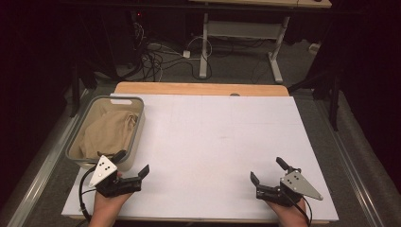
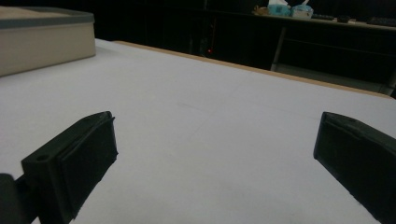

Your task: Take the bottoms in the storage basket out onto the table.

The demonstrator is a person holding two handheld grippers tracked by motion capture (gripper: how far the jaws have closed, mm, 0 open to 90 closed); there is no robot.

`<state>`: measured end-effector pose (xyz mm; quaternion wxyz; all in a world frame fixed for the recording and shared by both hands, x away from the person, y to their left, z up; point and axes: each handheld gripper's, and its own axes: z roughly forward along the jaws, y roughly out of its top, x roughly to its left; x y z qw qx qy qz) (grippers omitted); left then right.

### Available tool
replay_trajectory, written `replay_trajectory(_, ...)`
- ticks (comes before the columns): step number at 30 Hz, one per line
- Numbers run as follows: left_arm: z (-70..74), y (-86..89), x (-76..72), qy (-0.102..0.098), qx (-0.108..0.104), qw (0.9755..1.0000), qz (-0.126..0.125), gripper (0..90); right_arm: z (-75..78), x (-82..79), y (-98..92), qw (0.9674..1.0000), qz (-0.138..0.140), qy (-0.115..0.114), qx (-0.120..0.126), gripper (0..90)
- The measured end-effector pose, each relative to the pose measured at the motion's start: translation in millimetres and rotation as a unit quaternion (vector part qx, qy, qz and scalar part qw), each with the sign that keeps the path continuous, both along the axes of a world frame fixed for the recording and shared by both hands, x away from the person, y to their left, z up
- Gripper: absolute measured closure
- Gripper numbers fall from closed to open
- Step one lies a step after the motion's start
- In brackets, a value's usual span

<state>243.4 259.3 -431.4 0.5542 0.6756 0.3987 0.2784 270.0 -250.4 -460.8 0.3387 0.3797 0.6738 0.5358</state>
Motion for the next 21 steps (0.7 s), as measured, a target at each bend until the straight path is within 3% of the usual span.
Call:
replay_trajectory(1, -1.1, -18.3, 18.6, 0.004, 0.02, 0.9998, 0.003, 0.0, -0.9, 1.3, -2.7, 1.0, -0.004, 0.0, 0.003, 0.4)
replay_trajectory(3, -6.9, -26.3, 27.5, 0.007, 0.026, 0.9996, 0.006, 0.0, -2.1, 1.7, -5.6, 0.9999, -0.009, 0.0, 0.006, 0.4)
replay_trajectory(4, -6.9, -26.3, 27.5, 0.007, 0.026, 0.9996, 0.006, 0.0, -2.1, 1.7, -5.6, 0.9999, -0.009, 0.0, 0.006, 0.4)
replay_trajectory(5, -14.6, -28.3, 31.6, 0.021, 0.002, 0.9998, -0.004, 0.0, -3.7, 1.4, -7.5, 0.9999, -0.009, -0.001, 0.004, 0.4)
replay_trajectory(8, -20.8, -29.1, 31.7, 0.031, 0.008, 0.9995, -0.008, 0.0, -6.1, 1.8, -8.0, 1.0, -0.008, -0.001, -0.002, 0.4)
replay_trajectory(12, -26.1, -23.5, 29.9, 0.036, 0.001, 0.9993, -0.006, 0.0, -7.4, 2.3, -5.6, 0.9999, -0.006, -0.001, -0.012, 0.4)
replay_trajectory(15, -28.9, -23.2, 29.4, 0.029, 0.009, 0.9995, -0.006, 0.0, -8.4, 1.4, -4.1, 0.9996, -0.011, -0.002, -0.025, 0.4)
replay_trajectory(18, -28.5, -23.2, 28.3, 0.03, 0.002, 0.9995, -0.005, 0.0, -8.7, 0.0, -4.7, 0.9997, -0.015, -0.002, -0.02, 0.3)
replay_trajectory(21, -27.8, -23.4, 28.5, 0.031, 0.011, 0.9994, -0.007, 0.0, -8.2, -1.5, -4.7, 0.9997, -0.016, -0.004, -0.018, 0.4)
